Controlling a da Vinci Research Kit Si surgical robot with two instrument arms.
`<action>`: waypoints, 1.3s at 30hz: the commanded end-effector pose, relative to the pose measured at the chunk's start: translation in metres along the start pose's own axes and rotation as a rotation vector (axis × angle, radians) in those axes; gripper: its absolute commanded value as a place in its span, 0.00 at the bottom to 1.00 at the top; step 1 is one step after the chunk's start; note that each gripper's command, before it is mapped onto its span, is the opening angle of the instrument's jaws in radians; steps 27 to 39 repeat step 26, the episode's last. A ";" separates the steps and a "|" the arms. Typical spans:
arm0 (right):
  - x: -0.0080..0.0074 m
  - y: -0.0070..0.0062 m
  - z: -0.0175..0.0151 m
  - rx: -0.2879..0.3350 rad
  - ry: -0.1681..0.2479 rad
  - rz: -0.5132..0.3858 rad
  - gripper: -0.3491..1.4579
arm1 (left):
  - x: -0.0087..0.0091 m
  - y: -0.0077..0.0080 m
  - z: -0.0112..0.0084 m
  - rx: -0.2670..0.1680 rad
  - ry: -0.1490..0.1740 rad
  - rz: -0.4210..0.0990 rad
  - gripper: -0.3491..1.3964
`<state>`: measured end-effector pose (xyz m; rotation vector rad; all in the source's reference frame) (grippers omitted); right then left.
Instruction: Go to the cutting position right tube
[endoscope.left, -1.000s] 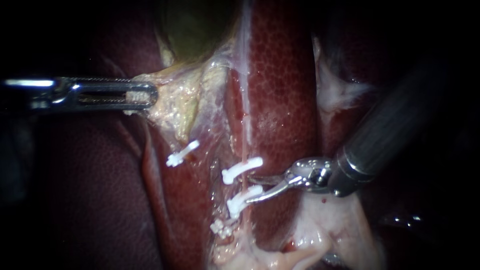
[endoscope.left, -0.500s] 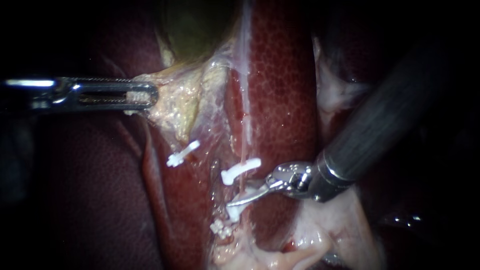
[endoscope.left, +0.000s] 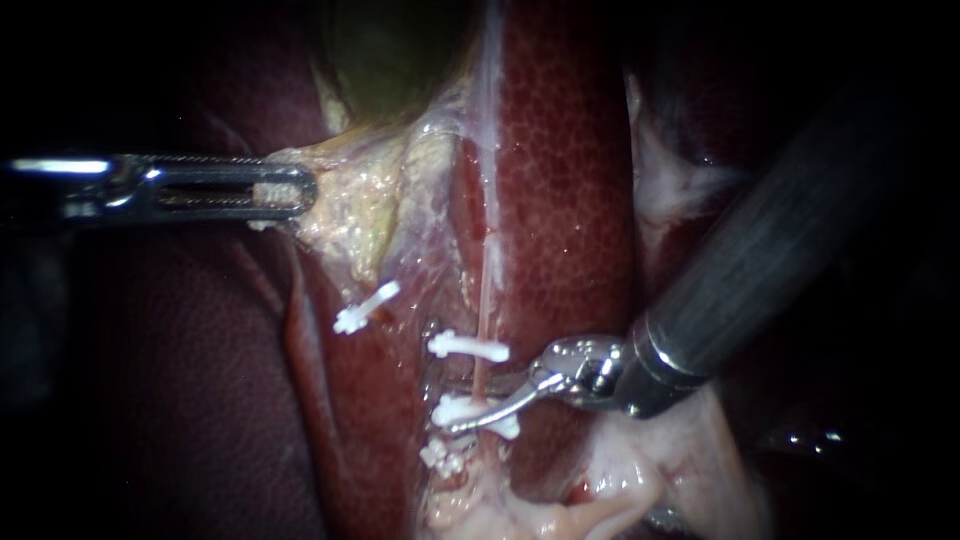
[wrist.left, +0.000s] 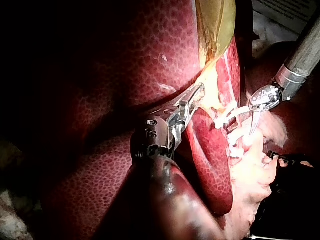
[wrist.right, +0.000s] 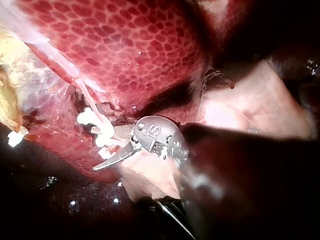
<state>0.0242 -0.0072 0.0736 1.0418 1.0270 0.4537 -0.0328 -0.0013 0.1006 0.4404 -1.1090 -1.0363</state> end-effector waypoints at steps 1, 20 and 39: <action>0.0000 0.0000 0.0000 0.001 0.003 0.000 0.70 | 0.0000 0.0000 0.0000 0.000 0.000 0.000 0.00; 0.0004 -0.0002 -0.0002 0.011 0.012 0.002 0.70 | 0.0000 0.0000 0.0000 0.000 0.000 0.000 0.00; 0.0004 -0.0001 -0.0002 0.011 0.012 0.002 0.70 | 0.0000 0.0000 0.0000 0.000 0.000 0.000 0.00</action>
